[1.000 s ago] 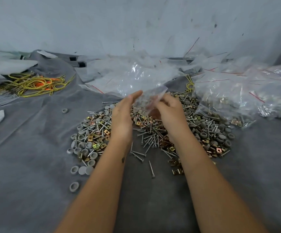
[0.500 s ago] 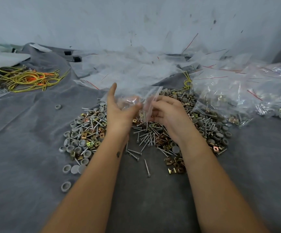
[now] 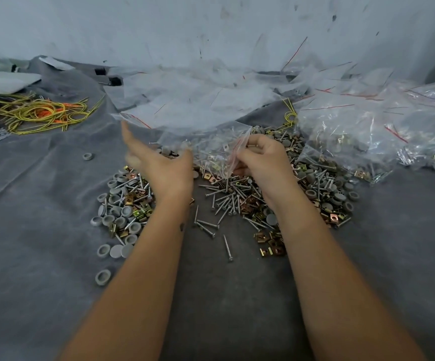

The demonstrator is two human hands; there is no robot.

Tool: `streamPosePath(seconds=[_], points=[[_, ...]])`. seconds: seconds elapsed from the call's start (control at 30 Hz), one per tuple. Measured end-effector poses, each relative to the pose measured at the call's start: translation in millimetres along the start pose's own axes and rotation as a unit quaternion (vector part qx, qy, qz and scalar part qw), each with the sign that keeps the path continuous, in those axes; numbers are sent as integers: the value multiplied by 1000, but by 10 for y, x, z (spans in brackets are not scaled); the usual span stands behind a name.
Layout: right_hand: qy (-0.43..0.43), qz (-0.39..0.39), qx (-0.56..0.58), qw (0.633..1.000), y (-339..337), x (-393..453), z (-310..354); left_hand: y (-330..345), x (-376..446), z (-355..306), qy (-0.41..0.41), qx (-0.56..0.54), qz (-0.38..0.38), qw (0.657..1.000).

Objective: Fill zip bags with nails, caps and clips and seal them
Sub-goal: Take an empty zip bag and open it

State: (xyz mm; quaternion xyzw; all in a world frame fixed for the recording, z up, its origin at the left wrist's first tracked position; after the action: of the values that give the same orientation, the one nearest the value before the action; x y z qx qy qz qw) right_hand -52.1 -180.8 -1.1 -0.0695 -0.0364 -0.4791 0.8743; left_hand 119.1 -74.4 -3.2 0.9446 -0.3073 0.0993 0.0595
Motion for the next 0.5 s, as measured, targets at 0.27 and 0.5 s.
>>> streamPosePath(seconds=[0.27, 0.5], points=[[2, 18, 45, 999, 74, -7, -3, 514, -223, -238, 101, 129, 259, 952], [-15, 13, -34, 999, 124, 2, 2, 560, -197, -74, 62, 131, 259, 955]])
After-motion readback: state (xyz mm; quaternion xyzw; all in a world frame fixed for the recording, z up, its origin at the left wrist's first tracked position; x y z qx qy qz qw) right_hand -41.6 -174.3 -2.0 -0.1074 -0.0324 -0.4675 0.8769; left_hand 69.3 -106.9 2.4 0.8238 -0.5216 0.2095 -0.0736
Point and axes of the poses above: each hand's wrist, its own x-axis towards the middle knuckle, its own y-axis out of the palm, z = x × y, the point moved 8 cm from there along x, towards the middle knuckle, and after that the axes turned 11 degrees about z, right-handed, at the moved point
